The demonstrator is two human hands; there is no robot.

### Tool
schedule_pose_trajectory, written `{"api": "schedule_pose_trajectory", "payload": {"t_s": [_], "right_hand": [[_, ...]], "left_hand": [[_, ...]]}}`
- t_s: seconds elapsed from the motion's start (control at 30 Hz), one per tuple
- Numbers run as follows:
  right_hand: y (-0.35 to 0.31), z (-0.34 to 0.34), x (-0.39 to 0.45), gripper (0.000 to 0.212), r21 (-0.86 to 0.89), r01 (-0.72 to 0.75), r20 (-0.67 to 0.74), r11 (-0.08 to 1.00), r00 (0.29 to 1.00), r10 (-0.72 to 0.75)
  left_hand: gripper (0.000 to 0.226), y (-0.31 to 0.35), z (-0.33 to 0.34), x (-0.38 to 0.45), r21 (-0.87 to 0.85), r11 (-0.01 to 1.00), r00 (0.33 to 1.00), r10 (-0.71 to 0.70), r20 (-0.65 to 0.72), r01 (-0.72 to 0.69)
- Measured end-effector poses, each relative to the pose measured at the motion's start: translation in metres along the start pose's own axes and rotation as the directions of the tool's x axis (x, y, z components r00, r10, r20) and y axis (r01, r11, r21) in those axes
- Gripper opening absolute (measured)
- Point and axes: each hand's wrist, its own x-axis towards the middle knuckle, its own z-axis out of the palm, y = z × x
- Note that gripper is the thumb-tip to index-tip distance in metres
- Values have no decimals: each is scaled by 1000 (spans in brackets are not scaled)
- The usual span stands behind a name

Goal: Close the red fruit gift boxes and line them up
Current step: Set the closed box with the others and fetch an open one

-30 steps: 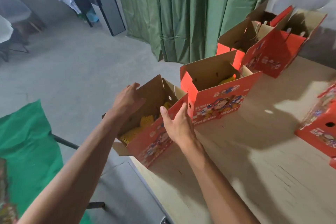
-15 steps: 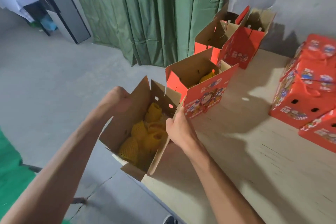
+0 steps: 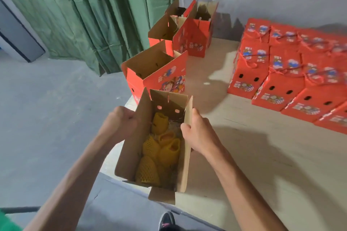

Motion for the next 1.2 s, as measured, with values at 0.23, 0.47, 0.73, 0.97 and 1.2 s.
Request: {"api": "schedule_pose_trajectory", "payload": {"t_s": [0.23, 0.47, 0.73, 0.97, 1.2], "right_hand": [[123, -104, -65, 49, 136, -127, -166, 982, 975, 150], [237, -183, -120, 42, 334, -187, -368, 924, 877, 310], [340, -257, -142, 25, 632, -171, -457, 756, 705, 541], [411, -299, -137, 19, 901, -77, -305, 427, 588, 749], [460, -346, -132, 24, 999, 15, -43, 42, 604, 796]], "left_hand": [[19, 135, 104, -30, 80, 979, 982, 186, 38, -189], [25, 278, 212, -70, 174, 932, 946, 301, 117, -318], [21, 434, 315, -88, 192, 827, 845, 490, 213, -528], [21, 526, 398, -81, 174, 710, 719, 610, 334, -683], [26, 600, 467, -79, 156, 658, 644, 614, 456, -737]]}}
